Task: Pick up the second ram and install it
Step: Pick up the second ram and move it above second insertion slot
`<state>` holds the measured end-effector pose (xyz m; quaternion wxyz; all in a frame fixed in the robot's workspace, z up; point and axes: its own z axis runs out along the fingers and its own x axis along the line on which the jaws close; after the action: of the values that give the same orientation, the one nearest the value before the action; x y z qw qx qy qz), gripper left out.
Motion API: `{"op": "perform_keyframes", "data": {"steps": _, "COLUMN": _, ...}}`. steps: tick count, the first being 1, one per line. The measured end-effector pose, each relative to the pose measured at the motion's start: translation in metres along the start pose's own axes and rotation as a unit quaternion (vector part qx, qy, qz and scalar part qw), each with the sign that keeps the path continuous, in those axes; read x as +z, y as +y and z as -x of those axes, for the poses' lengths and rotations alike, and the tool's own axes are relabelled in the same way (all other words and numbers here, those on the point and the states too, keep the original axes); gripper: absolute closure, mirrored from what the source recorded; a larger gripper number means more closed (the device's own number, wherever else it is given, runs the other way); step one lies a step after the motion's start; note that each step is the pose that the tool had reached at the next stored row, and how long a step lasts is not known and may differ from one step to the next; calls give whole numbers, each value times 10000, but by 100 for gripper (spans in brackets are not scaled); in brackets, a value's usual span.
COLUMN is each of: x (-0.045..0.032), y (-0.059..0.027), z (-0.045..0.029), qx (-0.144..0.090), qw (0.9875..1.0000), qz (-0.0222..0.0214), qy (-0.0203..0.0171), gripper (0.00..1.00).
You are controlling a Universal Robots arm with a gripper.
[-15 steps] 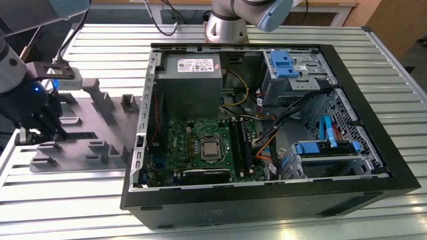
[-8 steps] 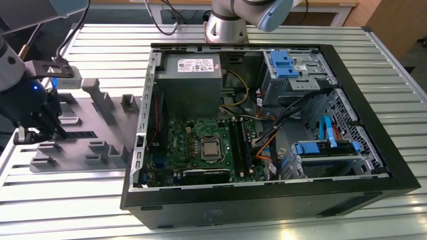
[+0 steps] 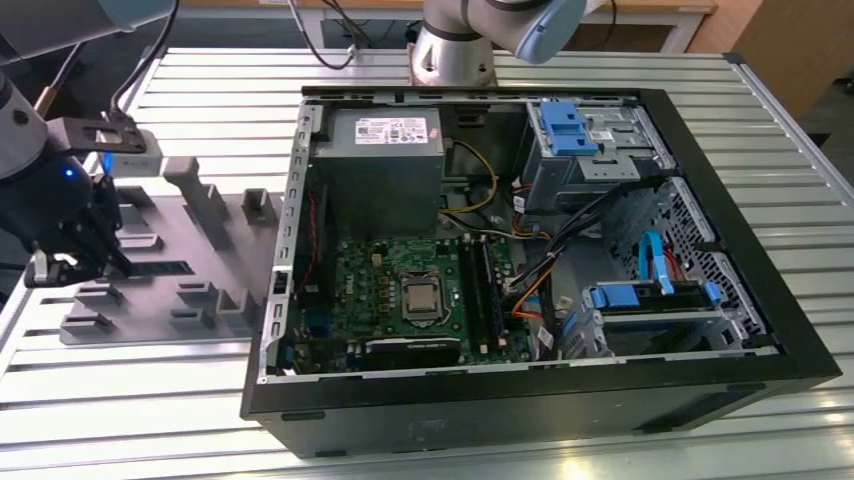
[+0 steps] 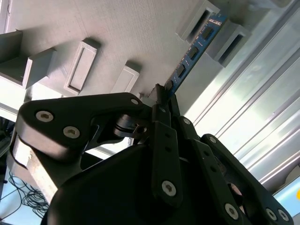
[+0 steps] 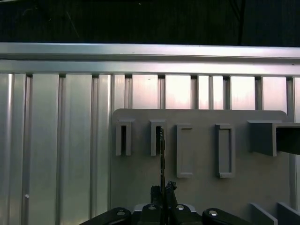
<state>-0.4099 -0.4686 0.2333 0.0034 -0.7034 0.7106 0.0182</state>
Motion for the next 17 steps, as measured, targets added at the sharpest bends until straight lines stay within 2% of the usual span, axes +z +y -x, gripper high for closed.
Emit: {"op": "perform_keyframes", "data": {"steps": 17, "x": -37, "y": 1, "z": 1, "qx": 0, "qw": 10000, "qz": 0, "qy": 0, "gripper": 86}}
